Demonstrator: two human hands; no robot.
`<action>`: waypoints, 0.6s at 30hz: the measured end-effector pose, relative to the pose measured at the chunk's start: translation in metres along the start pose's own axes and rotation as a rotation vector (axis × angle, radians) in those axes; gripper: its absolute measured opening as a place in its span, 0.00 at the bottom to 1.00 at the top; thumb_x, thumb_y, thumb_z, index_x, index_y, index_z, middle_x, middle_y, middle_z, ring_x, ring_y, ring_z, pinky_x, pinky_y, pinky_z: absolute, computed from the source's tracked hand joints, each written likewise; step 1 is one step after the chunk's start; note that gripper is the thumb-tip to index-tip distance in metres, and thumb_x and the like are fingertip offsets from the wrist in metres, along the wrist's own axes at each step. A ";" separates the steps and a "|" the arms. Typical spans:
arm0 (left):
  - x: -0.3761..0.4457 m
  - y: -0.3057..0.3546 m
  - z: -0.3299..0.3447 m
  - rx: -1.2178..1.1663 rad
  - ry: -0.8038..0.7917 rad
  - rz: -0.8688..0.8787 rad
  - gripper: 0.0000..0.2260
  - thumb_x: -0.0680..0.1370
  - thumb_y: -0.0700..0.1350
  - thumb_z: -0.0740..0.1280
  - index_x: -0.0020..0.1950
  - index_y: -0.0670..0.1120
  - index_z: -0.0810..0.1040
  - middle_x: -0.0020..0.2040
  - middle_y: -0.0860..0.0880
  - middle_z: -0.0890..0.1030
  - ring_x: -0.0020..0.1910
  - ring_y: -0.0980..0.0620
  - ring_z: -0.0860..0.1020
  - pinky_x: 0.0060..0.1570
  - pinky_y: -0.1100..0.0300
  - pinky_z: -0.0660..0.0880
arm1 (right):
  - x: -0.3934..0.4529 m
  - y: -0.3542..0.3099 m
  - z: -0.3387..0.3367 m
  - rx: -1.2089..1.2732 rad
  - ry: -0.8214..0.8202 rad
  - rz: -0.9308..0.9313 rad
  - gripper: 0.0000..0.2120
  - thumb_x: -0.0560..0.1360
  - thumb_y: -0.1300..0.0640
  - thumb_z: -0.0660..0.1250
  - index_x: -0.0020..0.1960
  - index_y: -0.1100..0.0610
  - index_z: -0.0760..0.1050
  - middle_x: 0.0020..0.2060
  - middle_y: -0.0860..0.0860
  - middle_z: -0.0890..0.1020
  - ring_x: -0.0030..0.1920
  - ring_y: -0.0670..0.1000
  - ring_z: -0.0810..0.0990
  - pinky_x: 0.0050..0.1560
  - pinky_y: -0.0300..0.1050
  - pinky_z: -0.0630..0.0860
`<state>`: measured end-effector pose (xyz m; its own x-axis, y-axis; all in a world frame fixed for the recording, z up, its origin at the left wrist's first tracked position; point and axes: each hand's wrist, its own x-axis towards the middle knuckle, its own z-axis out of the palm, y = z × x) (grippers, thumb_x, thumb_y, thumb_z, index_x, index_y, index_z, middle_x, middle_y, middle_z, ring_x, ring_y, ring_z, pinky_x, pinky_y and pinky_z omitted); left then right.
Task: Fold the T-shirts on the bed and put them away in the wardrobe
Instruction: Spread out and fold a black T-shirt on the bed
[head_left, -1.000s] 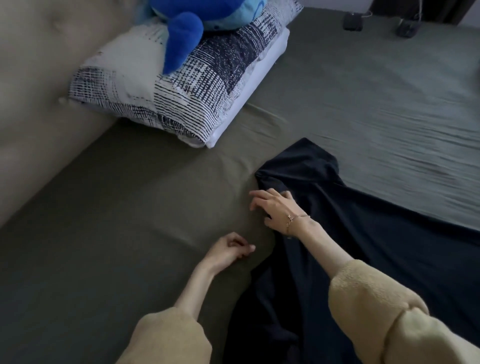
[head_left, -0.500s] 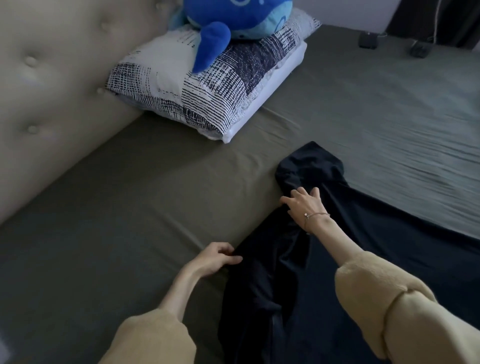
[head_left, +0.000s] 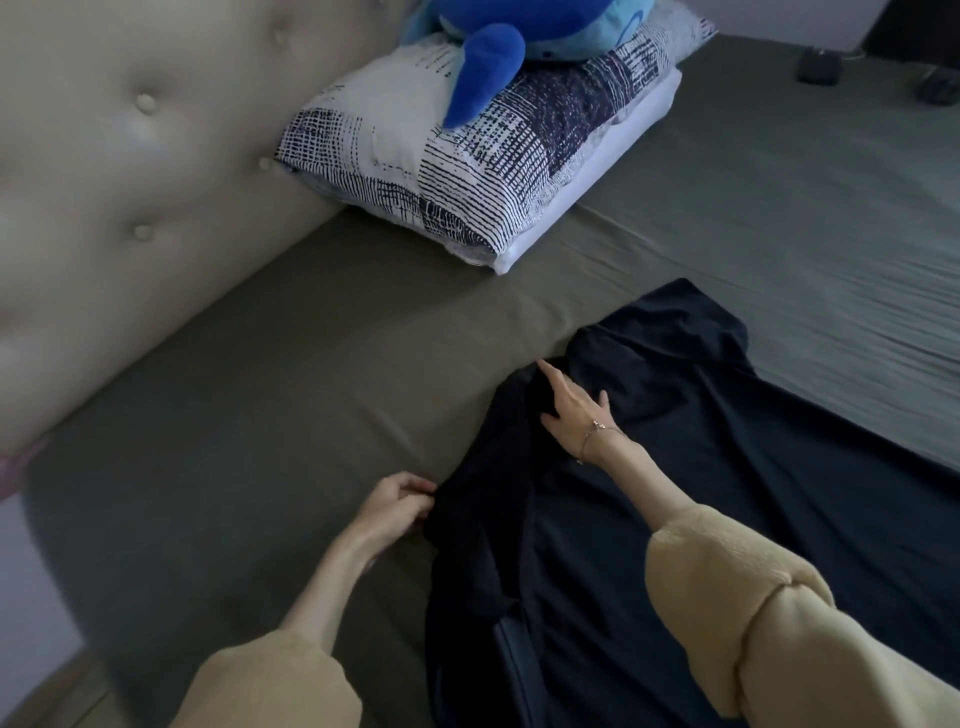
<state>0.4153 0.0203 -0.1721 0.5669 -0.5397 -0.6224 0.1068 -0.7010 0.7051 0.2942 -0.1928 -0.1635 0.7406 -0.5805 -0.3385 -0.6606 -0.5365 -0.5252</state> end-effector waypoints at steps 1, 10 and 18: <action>-0.002 0.001 0.001 0.013 -0.013 -0.006 0.06 0.76 0.43 0.69 0.50 0.42 0.78 0.41 0.48 0.80 0.40 0.55 0.76 0.33 0.71 0.70 | 0.000 0.002 0.001 -0.074 -0.021 0.032 0.32 0.80 0.57 0.57 0.77 0.51 0.43 0.77 0.47 0.50 0.76 0.48 0.48 0.71 0.66 0.40; 0.001 0.003 0.002 0.128 -0.128 -0.033 0.06 0.76 0.47 0.69 0.44 0.47 0.83 0.40 0.53 0.82 0.44 0.55 0.79 0.40 0.68 0.71 | 0.001 -0.010 0.015 0.046 -0.005 -0.023 0.28 0.80 0.53 0.57 0.77 0.53 0.50 0.76 0.48 0.54 0.76 0.47 0.51 0.74 0.57 0.44; 0.014 0.037 -0.012 0.225 -0.189 -0.175 0.11 0.76 0.42 0.55 0.36 0.46 0.72 0.36 0.48 0.78 0.35 0.51 0.77 0.41 0.58 0.67 | 0.013 -0.007 -0.002 -0.121 0.179 0.066 0.20 0.79 0.59 0.55 0.71 0.54 0.60 0.70 0.49 0.65 0.68 0.51 0.67 0.62 0.52 0.65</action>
<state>0.4370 -0.0076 -0.1512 0.3925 -0.4638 -0.7942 -0.0057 -0.8647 0.5022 0.3083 -0.1980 -0.1627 0.6685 -0.7107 -0.2193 -0.7249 -0.5568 -0.4056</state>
